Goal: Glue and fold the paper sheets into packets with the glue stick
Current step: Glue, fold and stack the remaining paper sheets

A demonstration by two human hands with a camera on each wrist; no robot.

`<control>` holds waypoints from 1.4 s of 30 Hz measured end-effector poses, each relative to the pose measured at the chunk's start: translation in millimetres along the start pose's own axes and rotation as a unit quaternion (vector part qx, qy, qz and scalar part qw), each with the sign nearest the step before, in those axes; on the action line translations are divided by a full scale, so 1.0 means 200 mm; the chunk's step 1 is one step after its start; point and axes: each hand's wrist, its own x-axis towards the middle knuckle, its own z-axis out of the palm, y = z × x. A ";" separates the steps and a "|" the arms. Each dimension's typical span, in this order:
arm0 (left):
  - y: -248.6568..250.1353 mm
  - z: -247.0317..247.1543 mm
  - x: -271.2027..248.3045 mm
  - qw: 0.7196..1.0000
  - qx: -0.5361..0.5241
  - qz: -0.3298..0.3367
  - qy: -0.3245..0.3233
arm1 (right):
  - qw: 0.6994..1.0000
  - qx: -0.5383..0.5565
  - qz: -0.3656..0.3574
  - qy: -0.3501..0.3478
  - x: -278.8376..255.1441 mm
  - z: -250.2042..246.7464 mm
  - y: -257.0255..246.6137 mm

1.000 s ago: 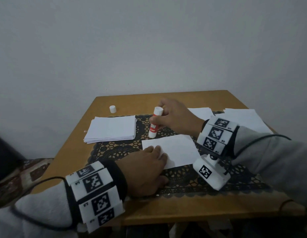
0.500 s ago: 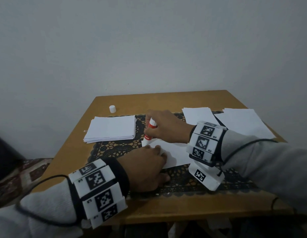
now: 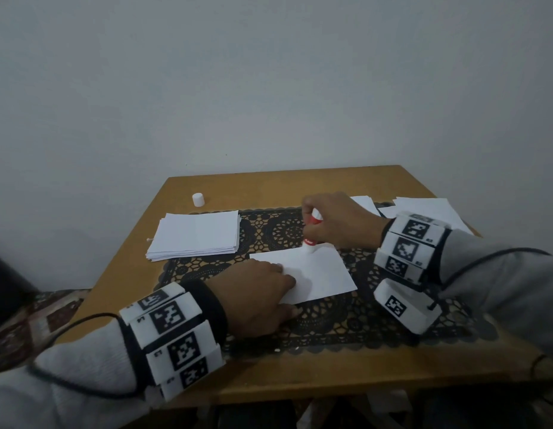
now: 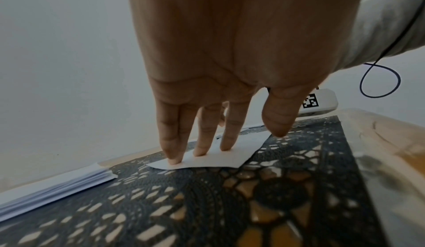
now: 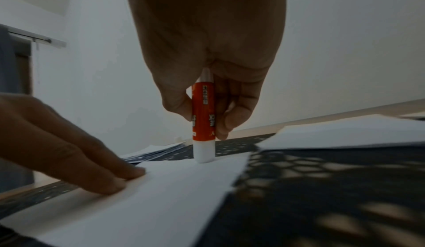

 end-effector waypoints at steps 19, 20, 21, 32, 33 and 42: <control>-0.03 -0.06 0.20 0.998 0.062 0.002 0.023 | 0.992 -0.063 0.027 0.110 -0.07 -0.12 0.03; -0.04 -0.06 0.20 0.998 0.061 0.002 0.024 | 0.993 -0.067 0.038 0.090 -0.07 -0.09 0.02; -0.04 -0.05 0.20 0.998 0.060 0.001 0.026 | 0.993 -0.072 0.050 0.075 -0.08 -0.06 0.02; -0.03 -0.02 0.20 0.996 0.078 -0.006 0.042 | 0.983 -0.102 0.127 0.082 -0.07 0.04 -0.05; -0.03 -0.02 0.20 0.996 0.077 -0.006 0.042 | 0.983 -0.102 0.128 0.082 -0.07 0.04 -0.05; -0.03 -0.02 0.20 0.997 0.072 -0.007 0.037 | 0.985 -0.128 0.106 0.048 -0.13 0.01 -0.06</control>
